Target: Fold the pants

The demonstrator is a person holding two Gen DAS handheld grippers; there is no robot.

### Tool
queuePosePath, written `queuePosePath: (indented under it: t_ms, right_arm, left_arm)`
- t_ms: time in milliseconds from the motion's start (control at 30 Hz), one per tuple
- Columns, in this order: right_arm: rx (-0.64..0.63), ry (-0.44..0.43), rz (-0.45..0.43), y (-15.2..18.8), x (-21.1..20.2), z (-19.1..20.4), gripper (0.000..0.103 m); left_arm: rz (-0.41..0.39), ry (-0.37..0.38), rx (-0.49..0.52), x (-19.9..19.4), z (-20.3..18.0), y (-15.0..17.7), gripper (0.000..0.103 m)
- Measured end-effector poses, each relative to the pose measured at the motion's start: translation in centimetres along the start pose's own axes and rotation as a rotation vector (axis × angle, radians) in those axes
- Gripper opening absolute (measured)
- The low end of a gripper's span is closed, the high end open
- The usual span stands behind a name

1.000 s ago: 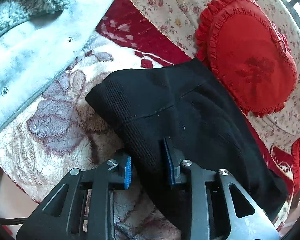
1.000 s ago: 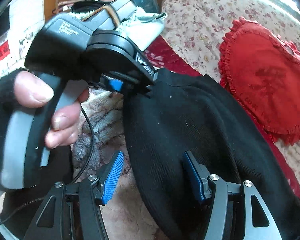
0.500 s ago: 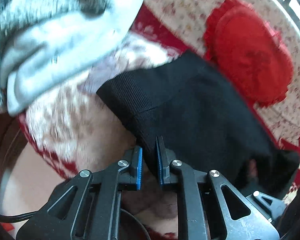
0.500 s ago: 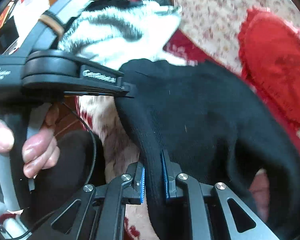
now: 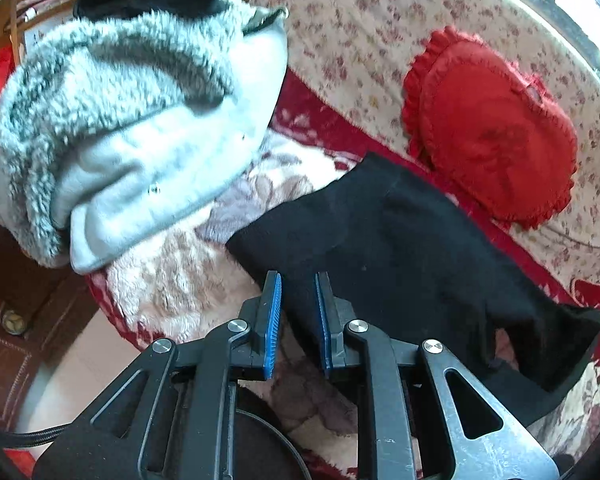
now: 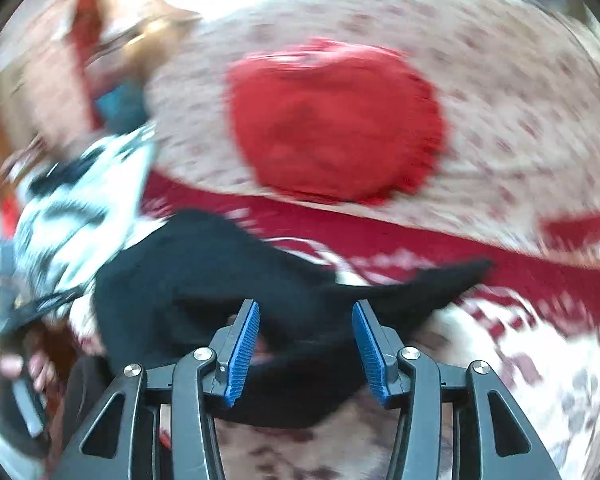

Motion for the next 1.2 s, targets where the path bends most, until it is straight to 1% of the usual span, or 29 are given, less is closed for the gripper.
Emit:
queuePosePath:
  t_ms: [33, 67, 200, 267, 333, 400, 467, 533, 600, 667, 700, 800, 867, 933, 967, 1000, 1067, 1100, 1133, 1200]
  right_arm:
    - [0.047, 0.021, 0.015, 0.0, 0.5, -1.1, 0.047]
    - [0.075, 0.016, 0.020, 0.2, 1.0, -1.6, 0.047]
    - [0.188, -0.042, 0.069, 0.3, 3.2, -2.8, 0.047]
    - [0.183, -0.025, 0.090, 1.5, 3.3, -3.7, 0.046]
    - [0.134, 0.035, 0.129, 3.3, 2.9, -4.8, 0.043]
    - [0.101, 0.082, 0.163, 5.3, 1.8, -6.0, 0.042]
    - [0.125, 0.093, 0.197, 7.6, 1.4, -7.8, 0.042]
    - [0.182, 0.081, 0.218, 9.0, 1.3, -9.4, 0.042]
    - [0.259, 0.037, 0.185, 8.9, 1.1, -10.4, 0.042]
    - [0.336, -0.036, 0.120, 8.3, 1.0, -10.9, 0.042]
    - [0.372, -0.056, 0.105, 7.9, 1.2, -11.2, 0.042]
    - [0.425, -0.117, 0.077, 7.1, 1.4, -11.1, 0.042]
    - [0.437, -0.118, 0.072, 6.9, 1.6, -11.2, 0.042]
    - [0.432, -0.089, 0.099, 6.9, 2.8, -11.6, 0.042]
    - [0.429, -0.091, 0.099, 6.9, 3.6, -11.8, 0.042]
    - [0.427, -0.106, 0.091, 6.6, 4.4, -11.9, 0.040]
    - [0.421, -0.114, 0.074, 6.3, 5.3, -12.2, 0.014]
    - [0.416, -0.127, 0.048, 5.8, 5.3, -12.1, 0.010]
    - [0.410, -0.148, 0.022, 5.1, 5.0, -11.9, 0.008]
    - [0.375, -0.175, -0.047, 2.7, 3.0, -11.4, 0.007]
  left_arm:
    - [-0.005, 0.004, 0.012, -0.2, -0.4, -0.1, 0.014]
    - [-0.005, 0.006, 0.025, -0.3, -0.9, -0.2, 0.014]
    - [0.021, 0.027, 0.063, 0.1, -3.1, 0.0, 0.014]
    - [0.033, 0.040, 0.078, 0.3, -4.2, 0.3, 0.014]
    - [0.037, 0.052, 0.087, 0.1, -4.9, 0.8, 0.014]
    - [0.047, 0.056, 0.103, 0.3, -5.5, 1.2, 0.014]
    - [0.057, 0.059, 0.119, 0.6, -6.1, 1.6, 0.014]
    - [0.069, 0.070, 0.128, 0.8, -6.9, 1.9, 0.014]
    - [0.078, 0.086, 0.136, 0.8, -7.8, 2.2, 0.014]
    - [0.076, 0.094, 0.159, 0.6, -8.8, 2.5, 0.014]
    - [0.076, 0.093, 0.179, 0.4, -9.4, 2.7, 0.014]
    - [0.080, 0.092, 0.216, 0.1, -10.2, 3.1, 0.014]
    - [0.074, 0.082, 0.233, -0.1, -10.4, 3.3, 0.014]
    - [0.084, 0.081, 0.233, 0.2, -10.4, 3.5, 0.014]
    - [0.093, 0.083, 0.231, 0.3, -10.5, 3.6, 0.014]
    - [0.100, 0.085, 0.228, 0.4, -10.6, 3.7, 0.014]
    - [0.107, 0.092, 0.227, 0.2, -10.9, 4.0, 0.014]
    - [0.108, 0.092, 0.231, 0.2, -11.0, 4.0, 0.014]
    - [0.107, 0.091, 0.238, 0.0, -11.3, 4.1, 0.014]
    - [0.103, 0.087, 0.247, -0.1, -11.5, 3.9, 0.014]
Point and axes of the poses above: each gripper's, at about its wrist camera, not at the fingertips, and x roughly the way its jaws point, z to its left, y to its underside, the point moved 9 cm from there along x, roughly the way its jaws point, and after that the axes turned 1 degree about -z, right-handed, at the moved point
